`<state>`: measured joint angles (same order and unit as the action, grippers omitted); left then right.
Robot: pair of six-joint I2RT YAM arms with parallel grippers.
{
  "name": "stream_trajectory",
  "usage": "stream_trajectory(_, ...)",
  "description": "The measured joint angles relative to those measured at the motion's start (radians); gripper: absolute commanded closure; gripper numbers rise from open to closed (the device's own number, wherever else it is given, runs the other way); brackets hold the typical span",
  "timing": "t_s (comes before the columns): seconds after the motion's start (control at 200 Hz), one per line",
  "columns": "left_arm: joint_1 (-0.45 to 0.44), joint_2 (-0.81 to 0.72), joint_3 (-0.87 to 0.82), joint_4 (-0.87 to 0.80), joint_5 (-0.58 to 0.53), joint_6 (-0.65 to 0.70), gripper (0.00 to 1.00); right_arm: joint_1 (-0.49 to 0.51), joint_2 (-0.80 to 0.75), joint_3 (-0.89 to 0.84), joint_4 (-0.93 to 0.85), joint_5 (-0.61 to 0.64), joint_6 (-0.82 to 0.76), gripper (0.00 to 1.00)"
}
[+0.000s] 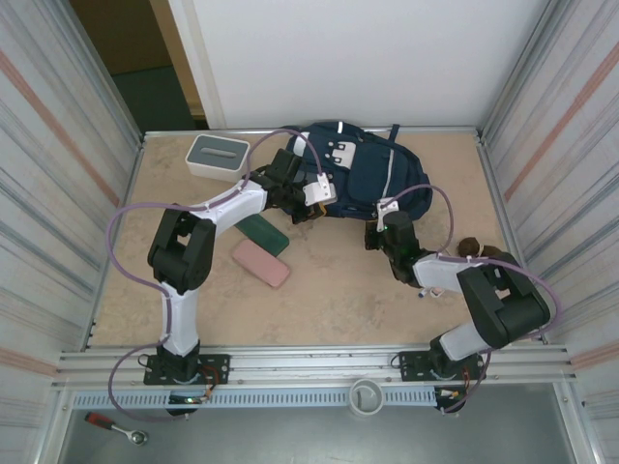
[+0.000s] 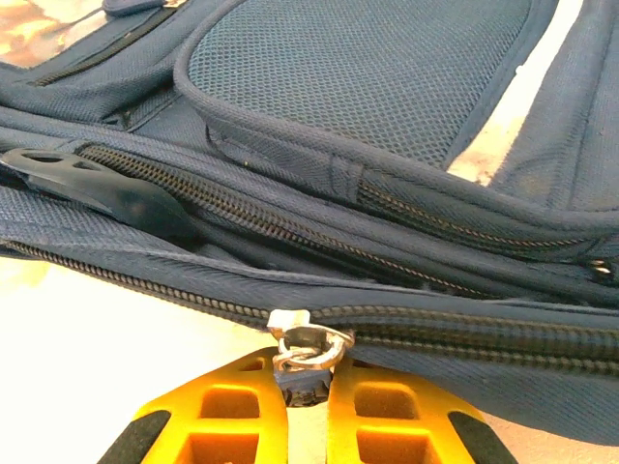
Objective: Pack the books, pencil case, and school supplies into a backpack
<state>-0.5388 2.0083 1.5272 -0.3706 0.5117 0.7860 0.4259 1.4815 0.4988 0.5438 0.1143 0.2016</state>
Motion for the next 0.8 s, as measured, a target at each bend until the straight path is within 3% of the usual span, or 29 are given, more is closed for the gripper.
stream_trajectory(0.326,0.005,-0.006,-0.003,-0.006,0.0,0.007,1.0,-0.114,-0.06,-0.025,-0.039,-0.189,0.031,1.0)
stream_trajectory(0.691,0.035,-0.018,-0.019,-0.031,-0.027,0.051,1.0,-0.189,-0.094,-0.045,-0.083,-0.257,0.108,1.0)
stream_trajectory(0.802,0.037,-0.018,-0.018,-0.045,-0.045,0.064,0.87,-0.177,-0.094,-0.045,-0.083,-0.277,0.12,1.0)
